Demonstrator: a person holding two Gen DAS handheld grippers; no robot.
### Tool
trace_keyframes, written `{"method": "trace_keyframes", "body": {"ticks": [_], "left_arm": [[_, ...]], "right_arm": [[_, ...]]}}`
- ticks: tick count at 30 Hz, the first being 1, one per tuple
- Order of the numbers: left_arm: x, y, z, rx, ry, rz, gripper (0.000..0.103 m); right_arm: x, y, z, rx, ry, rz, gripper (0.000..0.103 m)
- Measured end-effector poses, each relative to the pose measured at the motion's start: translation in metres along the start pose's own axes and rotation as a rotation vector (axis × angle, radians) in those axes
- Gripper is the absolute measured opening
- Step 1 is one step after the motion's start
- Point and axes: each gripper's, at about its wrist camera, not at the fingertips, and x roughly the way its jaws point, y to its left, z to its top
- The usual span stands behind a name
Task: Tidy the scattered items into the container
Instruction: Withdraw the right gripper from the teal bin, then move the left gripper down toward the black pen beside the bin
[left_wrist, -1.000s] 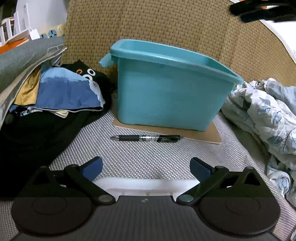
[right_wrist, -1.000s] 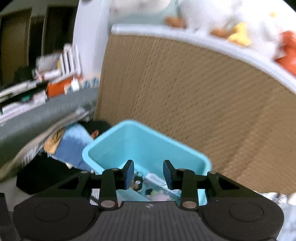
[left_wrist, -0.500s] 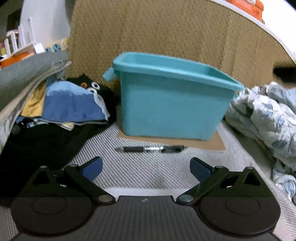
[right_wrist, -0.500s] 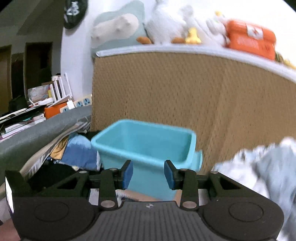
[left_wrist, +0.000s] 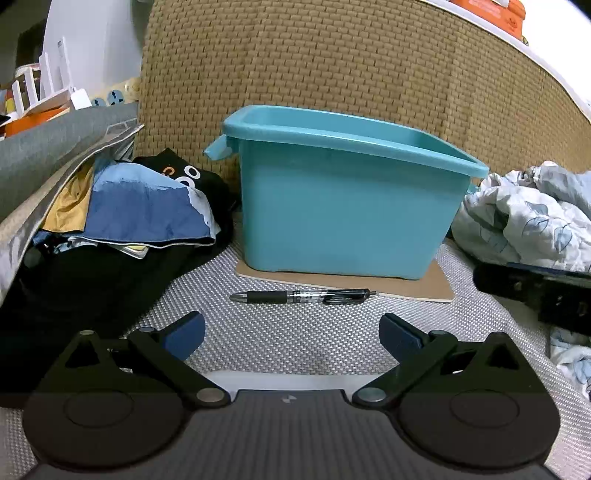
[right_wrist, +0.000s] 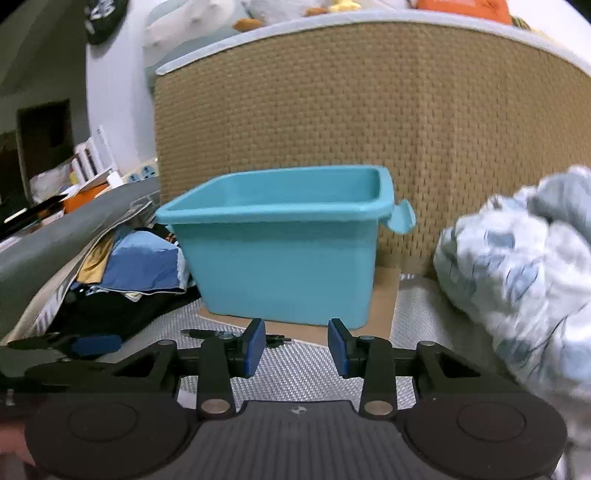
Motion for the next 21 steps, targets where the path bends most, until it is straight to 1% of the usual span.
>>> {"method": "trace_keyframes", "body": {"ticks": [2, 4, 7, 9, 11, 13, 14, 17, 21], "left_arm": [[0.001, -0.001, -0.002, 0.012, -0.002, 0.004, 0.103], [0.002, -0.003, -0.003, 0.024, 0.002, 0.010, 0.103], [0.002, -0.006, -0.006, 0.044, -0.001, 0.011, 0.103], [0.001, -0.006, -0.008, 0.048, -0.001, 0.015, 0.103], [0.001, -0.005, -0.009, 0.037, 0.007, 0.022, 0.103], [0.001, -0.002, -0.009, 0.018, 0.007, 0.016, 0.103], [0.002, 0.000, -0.009, 0.008, 0.011, 0.006, 0.103], [0.005, 0.005, -0.010, -0.018, 0.035, -0.006, 0.103], [0.003, 0.008, -0.009, -0.019, 0.044, -0.023, 0.103]], "right_arm": [[0.003, -0.003, -0.007, 0.013, -0.013, -0.005, 0.041], [0.007, -0.004, -0.011, 0.020, -0.005, -0.013, 0.041], [0.007, -0.003, -0.013, 0.018, -0.033, -0.019, 0.041], [0.006, -0.003, -0.013, 0.047, -0.042, -0.019, 0.041], [0.004, -0.002, -0.012, 0.058, -0.047, 0.004, 0.042], [0.002, 0.002, -0.010, 0.037, -0.050, 0.021, 0.045], [0.001, 0.004, -0.009, 0.019, -0.055, 0.028, 0.045], [0.001, 0.007, -0.008, -0.015, -0.071, 0.014, 0.047], [0.006, -0.007, -0.007, 0.063, -0.050, 0.015, 0.047]]}}
